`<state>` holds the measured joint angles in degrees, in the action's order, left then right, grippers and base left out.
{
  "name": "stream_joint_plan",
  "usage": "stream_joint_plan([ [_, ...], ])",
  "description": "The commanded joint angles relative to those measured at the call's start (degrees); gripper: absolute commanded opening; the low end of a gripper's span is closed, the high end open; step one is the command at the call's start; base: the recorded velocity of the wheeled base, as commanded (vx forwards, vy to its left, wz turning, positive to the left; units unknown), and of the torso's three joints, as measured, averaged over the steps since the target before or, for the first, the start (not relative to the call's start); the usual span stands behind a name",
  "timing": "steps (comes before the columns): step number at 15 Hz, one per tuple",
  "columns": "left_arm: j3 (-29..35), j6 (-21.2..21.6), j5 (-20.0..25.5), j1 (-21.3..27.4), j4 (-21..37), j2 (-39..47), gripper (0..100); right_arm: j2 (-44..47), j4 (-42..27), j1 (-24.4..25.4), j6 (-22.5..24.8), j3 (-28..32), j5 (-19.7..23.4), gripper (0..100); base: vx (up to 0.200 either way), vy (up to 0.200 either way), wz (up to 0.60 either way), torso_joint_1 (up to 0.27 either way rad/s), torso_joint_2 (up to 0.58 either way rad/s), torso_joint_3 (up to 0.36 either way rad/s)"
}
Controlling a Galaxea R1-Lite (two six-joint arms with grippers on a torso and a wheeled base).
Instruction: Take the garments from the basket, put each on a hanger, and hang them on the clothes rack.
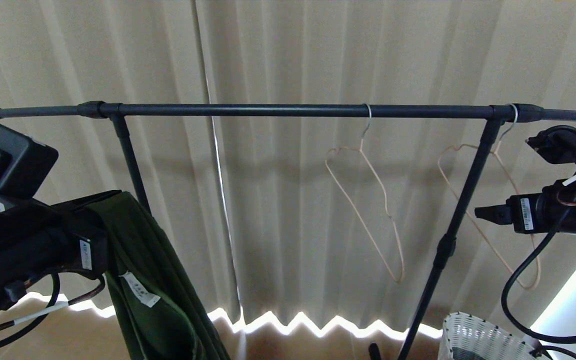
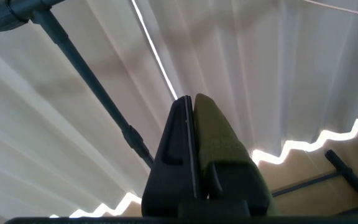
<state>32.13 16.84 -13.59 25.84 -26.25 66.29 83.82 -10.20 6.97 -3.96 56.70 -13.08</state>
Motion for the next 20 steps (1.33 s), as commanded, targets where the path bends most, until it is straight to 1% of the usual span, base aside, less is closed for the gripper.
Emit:
stream_joint_plan([
  [1, -0.1, 0.0, 0.0, 0.1, 0.0, 0.0, 0, 1.0, 0.0, -0.7, 0.0, 0.3, -0.2, 100, 0.0, 0.0, 0.0, 0.0, 0.0, 0.0],
  [4, -0.2, 0.0, 0.0, 0.1, 0.0, -0.1, 0, 3.0, 0.0, -2.2, 0.0, 1.7, -0.3, 100, 0.0, 0.0, 0.0, 0.0, 0.0, 0.0],
  [6, -0.3, 0.0, 0.0, 0.1, 0.0, -0.5, 0, 3.0, 0.0, -2.3, 0.0, 1.7, -0.3, 100, 0.0, 0.0, 0.0, 0.0, 0.0, 0.0],
  [7, -0.3, 0.0, 0.0, 0.1, 0.0, -0.6, 0, 3.1, 0.0, -2.3, 0.0, 1.7, -0.4, 0, 0.0, 0.0, 0.0, 0.0, 0.0, 0.0],
  [11, -0.3, 0.0, 0.1, 0.1, 0.0, -0.9, 0, 3.2, 0.0, -2.4, 0.0, 2.0, -0.4, 0, 0.0, 0.0, 0.0, 0.0, 0.0, 0.0],
  [17, -0.8, 0.0, 0.0, 0.0, 0.0, -1.3, 0, 2.2, 0.1, -4.2, -0.1, 2.1, -0.4, 0, 0.0, 0.0, 0.0, 0.0, 0.0, 0.0],
  [19, -0.8, 0.0, 0.0, -0.1, 0.0, -1.3, 0, 1.3, 2.4, -4.8, -0.1, 1.7, -0.4, 0, 0.0, 0.0, 0.0, 0.0, 0.0, 0.0],
  [20, -0.8, 0.1, 0.0, -0.1, 0.0, -1.3, 0, 0.5, 6.4, -5.9, 0.0, 0.7, -0.5, 0, 0.0, 0.0, 0.0, 0.0, 0.0, 0.0],
])
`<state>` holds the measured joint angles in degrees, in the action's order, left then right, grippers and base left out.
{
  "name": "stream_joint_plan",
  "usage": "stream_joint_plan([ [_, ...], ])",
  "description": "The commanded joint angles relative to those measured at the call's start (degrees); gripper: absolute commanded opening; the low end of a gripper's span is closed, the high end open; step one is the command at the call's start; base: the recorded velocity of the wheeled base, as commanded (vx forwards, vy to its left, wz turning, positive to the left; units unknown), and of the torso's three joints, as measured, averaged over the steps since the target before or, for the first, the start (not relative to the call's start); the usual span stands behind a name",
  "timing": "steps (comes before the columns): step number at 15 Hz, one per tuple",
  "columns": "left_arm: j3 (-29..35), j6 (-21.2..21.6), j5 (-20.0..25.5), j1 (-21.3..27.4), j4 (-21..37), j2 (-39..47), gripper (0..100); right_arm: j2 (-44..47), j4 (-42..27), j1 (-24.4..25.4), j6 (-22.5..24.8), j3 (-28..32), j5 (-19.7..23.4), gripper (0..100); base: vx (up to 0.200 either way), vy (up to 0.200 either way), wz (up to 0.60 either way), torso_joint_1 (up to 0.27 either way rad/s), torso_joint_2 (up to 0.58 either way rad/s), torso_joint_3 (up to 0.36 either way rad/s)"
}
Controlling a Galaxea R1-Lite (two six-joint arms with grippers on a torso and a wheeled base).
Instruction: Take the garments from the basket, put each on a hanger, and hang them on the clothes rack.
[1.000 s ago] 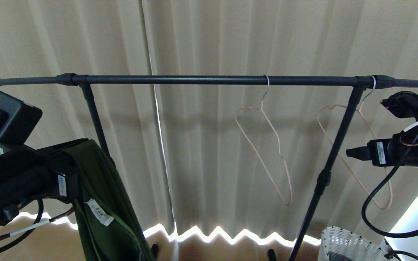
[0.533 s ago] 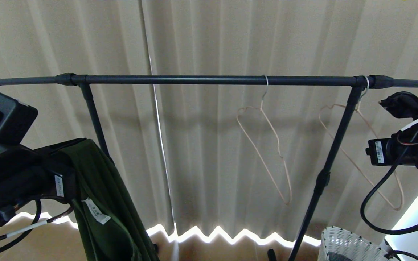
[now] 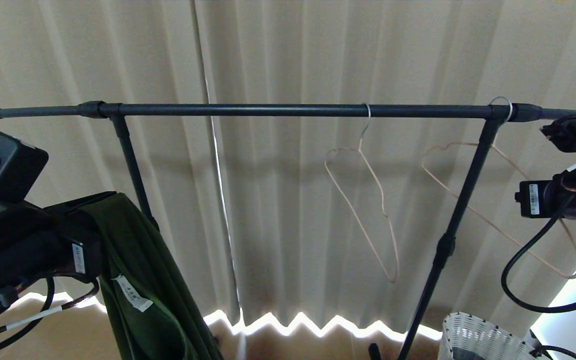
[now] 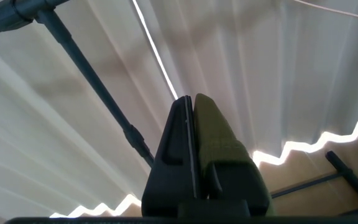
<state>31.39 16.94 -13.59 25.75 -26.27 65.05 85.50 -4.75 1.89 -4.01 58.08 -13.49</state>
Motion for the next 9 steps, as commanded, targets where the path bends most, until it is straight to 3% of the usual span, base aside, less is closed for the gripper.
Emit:
stream_joint_plan([
  [1, 0.0, 0.0, 0.0, 0.0, 0.0, -0.2, 0, -1.7, 2.8, -1.4, 0.1, -1.3, 0.0, 0, 0.0, 0.0, 0.0, 0.0, 0.0, 0.0],
  [9, 0.1, 0.0, 0.0, -0.1, 0.0, -0.2, 0, -10.4, 4.5, -1.5, 0.3, -6.7, 0.0, 0, 0.0, 0.0, 0.0, 0.0, 0.0, 0.0],
])
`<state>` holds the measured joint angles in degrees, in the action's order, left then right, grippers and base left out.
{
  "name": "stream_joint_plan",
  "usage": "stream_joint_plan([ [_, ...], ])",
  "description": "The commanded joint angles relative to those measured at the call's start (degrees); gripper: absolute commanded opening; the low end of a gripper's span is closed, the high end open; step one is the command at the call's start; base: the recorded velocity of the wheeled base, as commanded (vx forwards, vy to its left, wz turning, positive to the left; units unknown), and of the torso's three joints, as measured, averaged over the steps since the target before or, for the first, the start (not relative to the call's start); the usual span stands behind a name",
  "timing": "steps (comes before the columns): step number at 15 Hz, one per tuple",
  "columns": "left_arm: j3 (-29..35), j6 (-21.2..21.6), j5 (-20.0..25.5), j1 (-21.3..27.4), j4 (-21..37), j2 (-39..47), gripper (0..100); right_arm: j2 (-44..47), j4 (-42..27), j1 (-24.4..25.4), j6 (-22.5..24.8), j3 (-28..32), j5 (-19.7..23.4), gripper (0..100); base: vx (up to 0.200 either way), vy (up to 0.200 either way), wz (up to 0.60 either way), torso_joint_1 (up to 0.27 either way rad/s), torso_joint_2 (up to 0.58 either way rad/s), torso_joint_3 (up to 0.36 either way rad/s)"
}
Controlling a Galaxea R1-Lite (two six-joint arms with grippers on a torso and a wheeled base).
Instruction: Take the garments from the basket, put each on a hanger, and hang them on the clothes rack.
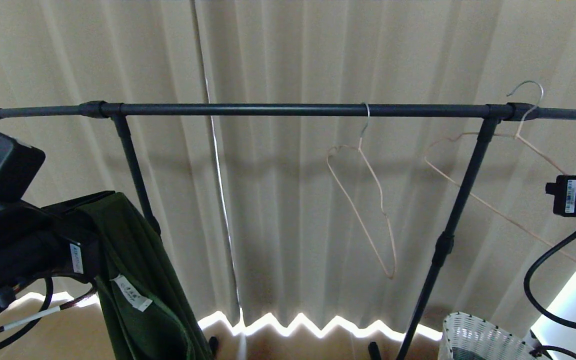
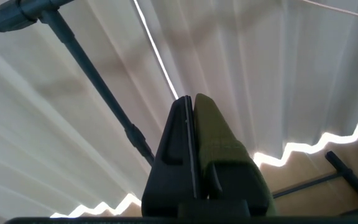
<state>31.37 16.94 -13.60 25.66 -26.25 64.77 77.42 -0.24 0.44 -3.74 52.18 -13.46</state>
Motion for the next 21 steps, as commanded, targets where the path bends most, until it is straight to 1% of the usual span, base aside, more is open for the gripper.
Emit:
stream_joint_plan([
  [1, 0.1, 0.0, 0.0, 0.0, -0.1, 0.1, 0, -2.6, 0.1, 0.0, 0.1, -1.1, 0.0, 0, 0.0, 0.0, 0.0, 0.0, 0.0, 0.0],
  [6, 0.0, 0.1, 0.0, -0.2, -0.1, 0.2, 0, -6.9, 0.1, 0.0, 0.1, -4.2, 0.0, 0, 0.0, 0.0, 0.0, 0.0, 0.0, 0.0],
  [9, -0.1, 0.1, 0.0, -0.2, 0.0, 0.5, 0, -9.7, 0.1, 0.1, 0.8, -6.7, 0.0, 0, -0.2, 0.0, 0.0, 0.012, 0.0, 0.005],
  [10, 0.1, 0.1, 0.0, -0.2, 0.0, 0.6, 0, -10.6, 0.2, 0.1, 2.3, -7.7, 0.0, 0, -0.2, 0.0, 0.0, 0.007, 0.0, 0.007],
  [12, 0.1, 0.5, 0.0, -0.2, 0.0, 0.5, 0, -11.5, 0.1, 0.1, 3.2, -8.4, 0.0, 0, -0.2, 0.0, 0.0, -0.01, 0.0, 0.005],
  [18, 0.0, 0.5, 0.0, -0.3, 0.0, 0.6, 0, -12.4, 0.1, 0.1, 3.5, -9.8, 0.0, 0, -0.2, 0.0, 0.0, -0.001, 0.0, 0.001],
  [21, 0.0, 0.6, 0.0, -1.9, 0.0, 0.6, 0, -12.4, 0.1, 0.1, 3.5, -9.8, 0.0, 0, -0.2, 0.0, 0.0, 0.001, 0.0, 0.002],
])
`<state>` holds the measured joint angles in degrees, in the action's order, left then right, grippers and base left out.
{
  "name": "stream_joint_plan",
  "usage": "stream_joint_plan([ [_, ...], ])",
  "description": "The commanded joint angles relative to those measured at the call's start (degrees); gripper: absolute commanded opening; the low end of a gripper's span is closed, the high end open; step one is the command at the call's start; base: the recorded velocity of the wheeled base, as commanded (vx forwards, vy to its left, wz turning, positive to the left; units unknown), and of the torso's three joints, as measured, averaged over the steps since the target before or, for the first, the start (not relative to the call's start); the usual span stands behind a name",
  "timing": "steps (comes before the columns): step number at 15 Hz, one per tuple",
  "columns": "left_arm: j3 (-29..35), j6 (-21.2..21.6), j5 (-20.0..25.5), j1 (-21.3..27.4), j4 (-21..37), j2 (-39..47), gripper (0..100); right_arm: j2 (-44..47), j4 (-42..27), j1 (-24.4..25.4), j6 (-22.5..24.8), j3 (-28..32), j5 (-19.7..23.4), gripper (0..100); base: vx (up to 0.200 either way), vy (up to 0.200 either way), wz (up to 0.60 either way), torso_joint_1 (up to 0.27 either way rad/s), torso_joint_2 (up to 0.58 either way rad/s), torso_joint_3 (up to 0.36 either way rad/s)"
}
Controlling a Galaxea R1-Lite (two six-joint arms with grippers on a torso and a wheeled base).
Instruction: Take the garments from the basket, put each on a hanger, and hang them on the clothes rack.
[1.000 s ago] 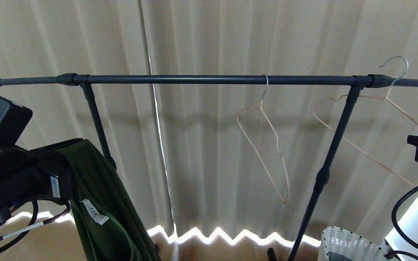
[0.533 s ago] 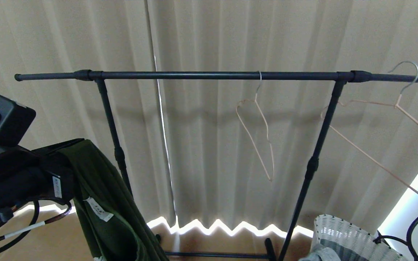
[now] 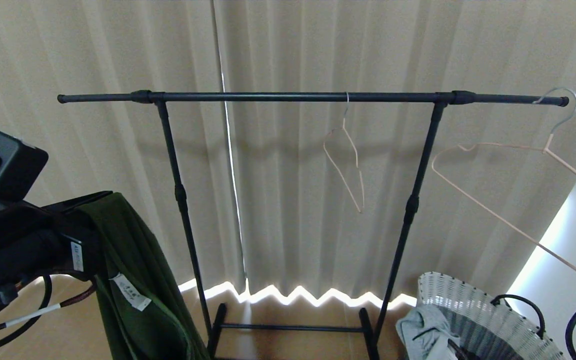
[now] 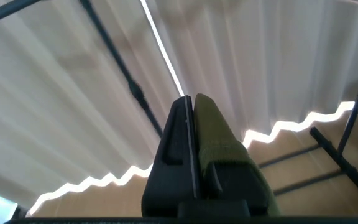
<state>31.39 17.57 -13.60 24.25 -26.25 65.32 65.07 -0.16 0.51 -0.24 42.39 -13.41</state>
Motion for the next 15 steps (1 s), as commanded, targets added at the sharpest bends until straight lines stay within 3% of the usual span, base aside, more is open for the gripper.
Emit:
stream_joint_plan([
  [1, 0.0, 0.0, 0.0, -0.7, 0.0, 0.1, 0, 0.0, 0.0, 0.0, 0.0, 0.0, 0.1, 0, 0.0, 0.0, 0.0, 0.0, 0.0, 0.0],
  [10, -0.5, 0.0, 0.0, -0.8, 0.0, 0.6, 0, -2.9, 0.3, 1.7, -0.5, -2.0, 0.8, 0, 0.0, 0.0, 0.0, 0.0, 0.0, 0.0],
  [15, -0.5, 0.2, 0.0, -0.8, -0.1, 1.3, 0, -5.5, 1.6, 4.3, -0.6, -3.6, 5.5, 0, 0.0, 0.0, 0.0, 0.0, 0.0, 0.0],
])
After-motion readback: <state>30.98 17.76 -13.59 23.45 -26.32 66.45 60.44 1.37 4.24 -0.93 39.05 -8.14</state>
